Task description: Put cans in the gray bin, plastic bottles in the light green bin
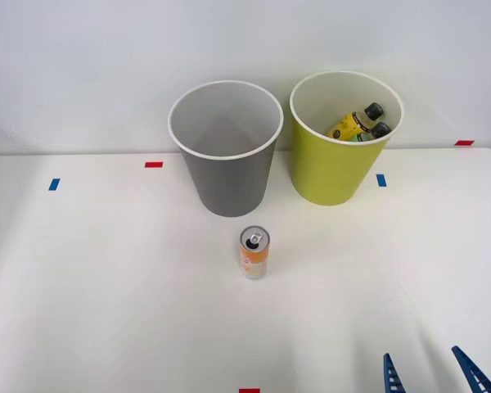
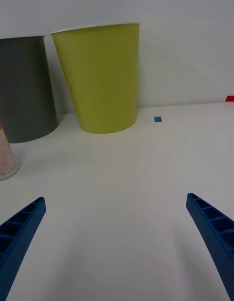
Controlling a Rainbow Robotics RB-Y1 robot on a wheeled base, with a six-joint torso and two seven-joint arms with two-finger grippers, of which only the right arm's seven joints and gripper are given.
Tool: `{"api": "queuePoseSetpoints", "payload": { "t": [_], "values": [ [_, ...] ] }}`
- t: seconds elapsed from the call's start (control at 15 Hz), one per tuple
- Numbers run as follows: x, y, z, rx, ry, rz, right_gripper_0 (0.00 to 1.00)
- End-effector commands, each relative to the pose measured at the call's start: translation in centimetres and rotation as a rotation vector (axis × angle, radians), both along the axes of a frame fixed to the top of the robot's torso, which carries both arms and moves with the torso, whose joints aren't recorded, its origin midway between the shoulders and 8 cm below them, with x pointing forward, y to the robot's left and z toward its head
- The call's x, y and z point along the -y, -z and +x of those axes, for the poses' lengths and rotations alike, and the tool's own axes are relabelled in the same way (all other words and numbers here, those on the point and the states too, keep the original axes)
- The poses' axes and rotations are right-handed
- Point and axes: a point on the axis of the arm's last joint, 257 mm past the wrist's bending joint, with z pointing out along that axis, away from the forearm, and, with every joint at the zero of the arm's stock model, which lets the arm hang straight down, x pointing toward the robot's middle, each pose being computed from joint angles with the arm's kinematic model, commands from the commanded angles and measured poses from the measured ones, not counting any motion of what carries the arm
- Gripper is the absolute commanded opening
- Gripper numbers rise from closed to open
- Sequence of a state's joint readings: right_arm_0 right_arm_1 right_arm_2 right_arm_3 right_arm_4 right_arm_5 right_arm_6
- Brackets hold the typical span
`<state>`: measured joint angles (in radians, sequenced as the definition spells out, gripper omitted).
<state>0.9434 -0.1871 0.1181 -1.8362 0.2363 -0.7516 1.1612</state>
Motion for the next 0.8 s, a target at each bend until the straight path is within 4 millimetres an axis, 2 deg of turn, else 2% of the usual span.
{"api": "queuePoseSetpoints", "payload": {
  "t": [0.07,0.8],
  "values": [
    [0.00,0.00,0.00,0.000,0.000,0.000,1.00],
    [0.00,0.00,0.00,0.000,0.000,0.000,1.00]
  ]
}}
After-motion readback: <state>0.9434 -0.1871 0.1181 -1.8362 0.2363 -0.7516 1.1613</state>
